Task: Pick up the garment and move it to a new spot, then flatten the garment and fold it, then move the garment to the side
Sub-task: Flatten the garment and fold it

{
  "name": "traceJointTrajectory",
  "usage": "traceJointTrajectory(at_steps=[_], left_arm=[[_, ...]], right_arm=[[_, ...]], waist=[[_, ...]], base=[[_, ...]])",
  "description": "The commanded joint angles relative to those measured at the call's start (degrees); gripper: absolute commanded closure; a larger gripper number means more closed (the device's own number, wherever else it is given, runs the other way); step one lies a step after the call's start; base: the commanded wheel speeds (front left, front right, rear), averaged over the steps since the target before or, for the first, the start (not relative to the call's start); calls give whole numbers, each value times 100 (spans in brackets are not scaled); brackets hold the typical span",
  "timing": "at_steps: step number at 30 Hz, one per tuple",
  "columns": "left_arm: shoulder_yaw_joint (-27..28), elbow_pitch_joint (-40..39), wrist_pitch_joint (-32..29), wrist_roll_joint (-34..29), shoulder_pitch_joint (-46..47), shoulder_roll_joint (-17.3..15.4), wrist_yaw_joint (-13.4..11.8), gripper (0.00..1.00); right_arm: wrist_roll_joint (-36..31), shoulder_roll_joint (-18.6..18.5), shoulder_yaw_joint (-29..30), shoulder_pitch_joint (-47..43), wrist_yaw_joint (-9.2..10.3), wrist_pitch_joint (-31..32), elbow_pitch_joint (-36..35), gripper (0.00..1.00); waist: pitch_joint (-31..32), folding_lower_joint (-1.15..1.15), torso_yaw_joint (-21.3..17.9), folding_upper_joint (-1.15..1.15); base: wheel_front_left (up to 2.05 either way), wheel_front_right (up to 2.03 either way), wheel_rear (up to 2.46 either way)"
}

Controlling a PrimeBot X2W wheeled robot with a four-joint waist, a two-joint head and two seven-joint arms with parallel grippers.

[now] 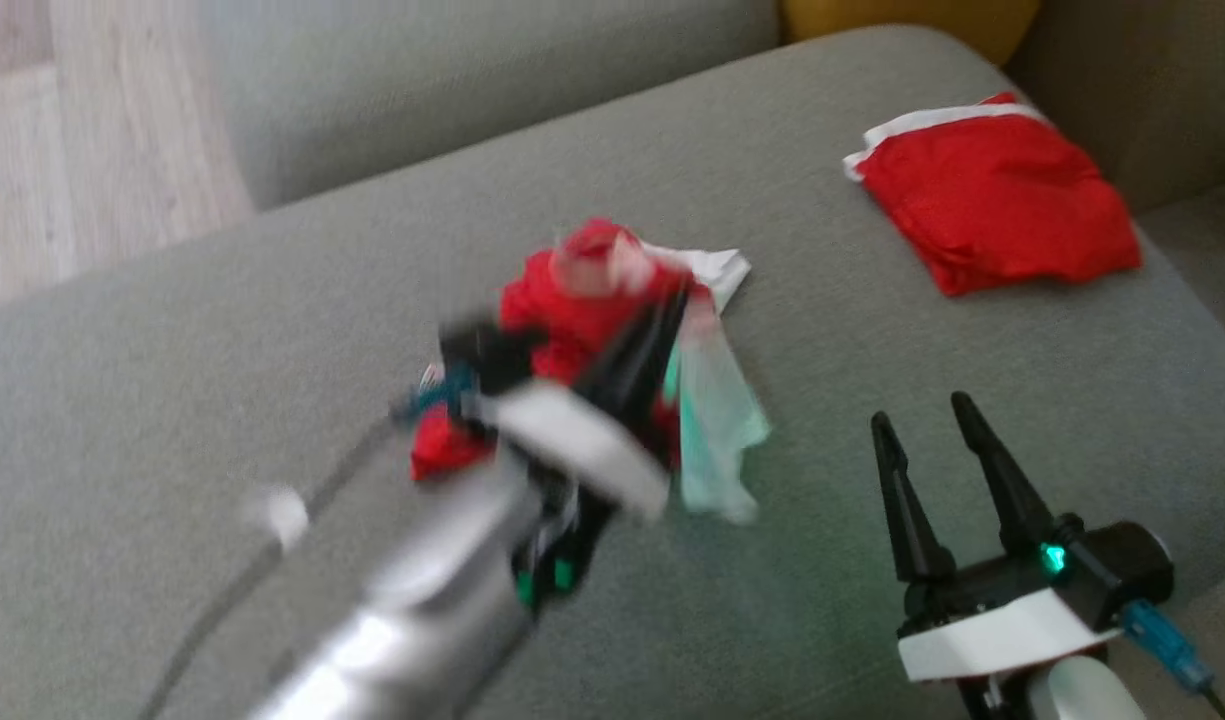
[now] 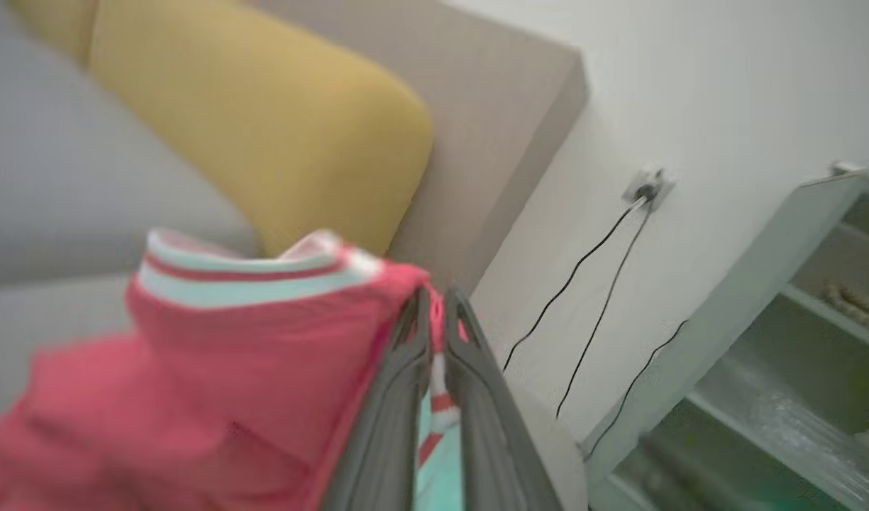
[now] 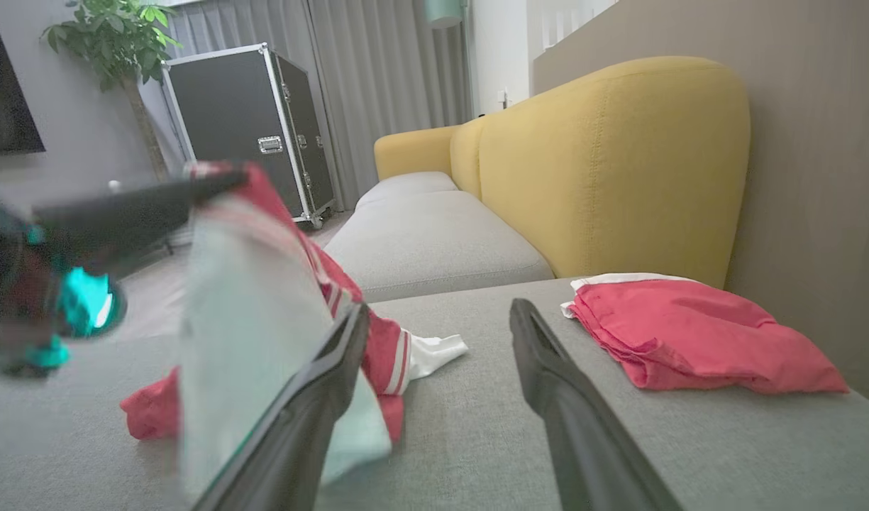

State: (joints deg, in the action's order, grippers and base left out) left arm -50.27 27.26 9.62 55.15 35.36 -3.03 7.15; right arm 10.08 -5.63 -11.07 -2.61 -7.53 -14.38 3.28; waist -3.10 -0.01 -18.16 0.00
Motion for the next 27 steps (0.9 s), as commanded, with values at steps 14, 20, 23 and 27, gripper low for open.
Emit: traceJointTrajectory(at_steps=[14,20,23,27], left_arm=[[1326,549,371,597,3658,-741,33,100],[1262,875,442,562,3040,-1196,34,100],[1282,917,488,662,2066,-1543,34,100],[1708,749,531,852,500,-1901,31,100]], right_arm=[[16,86,-179,-63,4,-62,-148,0],[26,147,-80,-165,4,-62,-205,0],[15,164,-16,-233,4,-62,-220,0],[-8,164,119,-318,4,-62,-260,0]], waist=[[511,1,-261,0],[491,1,11,0],[460,1,214,0],[379,1,517,0]], base=[[0,0,0],[0,0,0],[0,0,0],[0,0,0]])
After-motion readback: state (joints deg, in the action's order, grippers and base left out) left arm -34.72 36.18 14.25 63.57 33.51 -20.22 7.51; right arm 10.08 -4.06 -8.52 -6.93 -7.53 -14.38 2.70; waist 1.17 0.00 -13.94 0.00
